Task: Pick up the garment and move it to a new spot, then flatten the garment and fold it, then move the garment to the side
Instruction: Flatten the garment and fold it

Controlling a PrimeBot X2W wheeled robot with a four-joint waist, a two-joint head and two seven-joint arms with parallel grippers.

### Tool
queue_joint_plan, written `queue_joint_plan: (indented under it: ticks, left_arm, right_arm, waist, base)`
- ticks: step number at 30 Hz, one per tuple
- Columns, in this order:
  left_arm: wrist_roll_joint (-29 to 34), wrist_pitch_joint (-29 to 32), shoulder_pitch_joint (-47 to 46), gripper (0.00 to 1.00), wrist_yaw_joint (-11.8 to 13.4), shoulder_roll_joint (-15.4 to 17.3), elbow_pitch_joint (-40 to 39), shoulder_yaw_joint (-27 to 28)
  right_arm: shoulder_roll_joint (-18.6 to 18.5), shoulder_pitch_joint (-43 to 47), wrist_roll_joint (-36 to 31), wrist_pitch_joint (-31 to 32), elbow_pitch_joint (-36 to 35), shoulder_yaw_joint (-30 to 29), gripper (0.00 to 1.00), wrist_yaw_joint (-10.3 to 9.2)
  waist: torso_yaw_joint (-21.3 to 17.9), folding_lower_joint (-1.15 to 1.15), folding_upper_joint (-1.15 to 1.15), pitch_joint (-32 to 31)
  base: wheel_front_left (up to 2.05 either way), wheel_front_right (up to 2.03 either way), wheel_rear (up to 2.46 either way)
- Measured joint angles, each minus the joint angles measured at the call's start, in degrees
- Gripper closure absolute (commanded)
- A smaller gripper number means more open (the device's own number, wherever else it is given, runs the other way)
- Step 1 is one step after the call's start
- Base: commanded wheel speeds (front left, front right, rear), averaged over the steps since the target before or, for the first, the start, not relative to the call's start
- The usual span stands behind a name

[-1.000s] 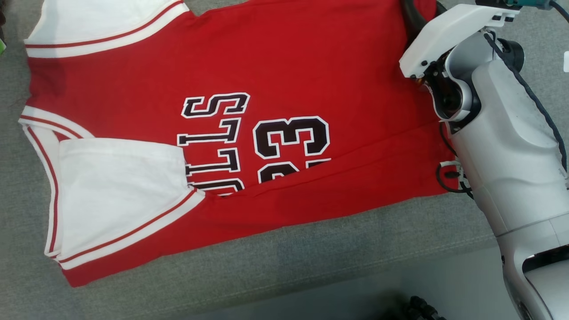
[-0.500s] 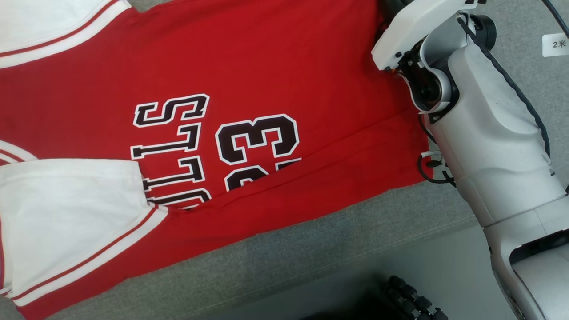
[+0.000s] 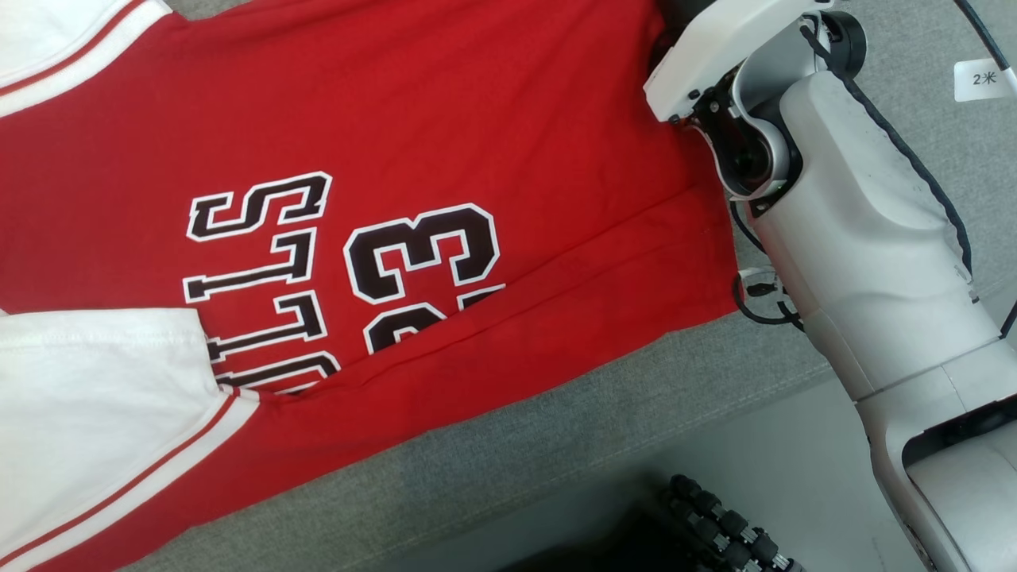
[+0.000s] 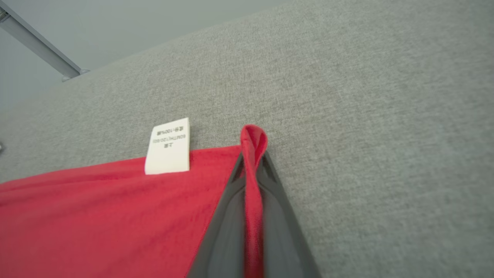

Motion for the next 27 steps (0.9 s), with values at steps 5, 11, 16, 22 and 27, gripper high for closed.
queue_joint_plan:
  ticks: [5, 11, 16, 22, 27]
  left_arm:
    - [-1.1, 0.6, -0.3, 0.91, 0.0, 0.0, 0.2, -1.9]
    - [-2.5, 0.6, -0.3, 1.0, 0.0, -0.2, 0.8, -4.2]
    - [-3.0, -1.2, -0.3, 1.0, 0.0, -0.8, 0.0, -5.6]
    - [-4.7, -3.6, 0.0, 1.0, 0.0, -2.7, -3.1, -8.7]
    - [-7.1, -6.4, 2.2, 1.0, 0.0, -3.4, -6.3, -11.1]
  right_arm:
    - [0.0, -0.1, 0.8, -1.3, 1.2, 0.8, 1.0, 0.02]
    - [-0.1, -0.1, 1.0, -2.3, 3.4, 1.2, 1.0, 0.18]
    - [-0.3, -0.1, 1.0, -3.1, 5.3, 1.3, 1.0, 0.19]
    - [-0.6, 0.1, 1.1, -4.6, 8.2, 1.2, 1.0, 0.52]
    - [-0.6, 1.1, 1.2, -6.4, 10.2, 0.7, 1.0, 1.14]
  waist:
    - [0.1, 0.0, 0.0, -0.4]
    - [0.8, 0.0, 0.0, -1.7]
    - [1.7, 0.0, 0.0, -2.9]
    - [3.3, 0.0, 0.0, -4.9]
    - [4.7, 0.0, 0.0, -6.9]
  base:
    - [0.0, 0.0, 0.0]
    - [0.0, 0.0, 0.0]
    - [0.0, 0.0, 0.0]
    - [0.0, 0.0, 0.0]
    - [0.0, 0.0, 0.0]
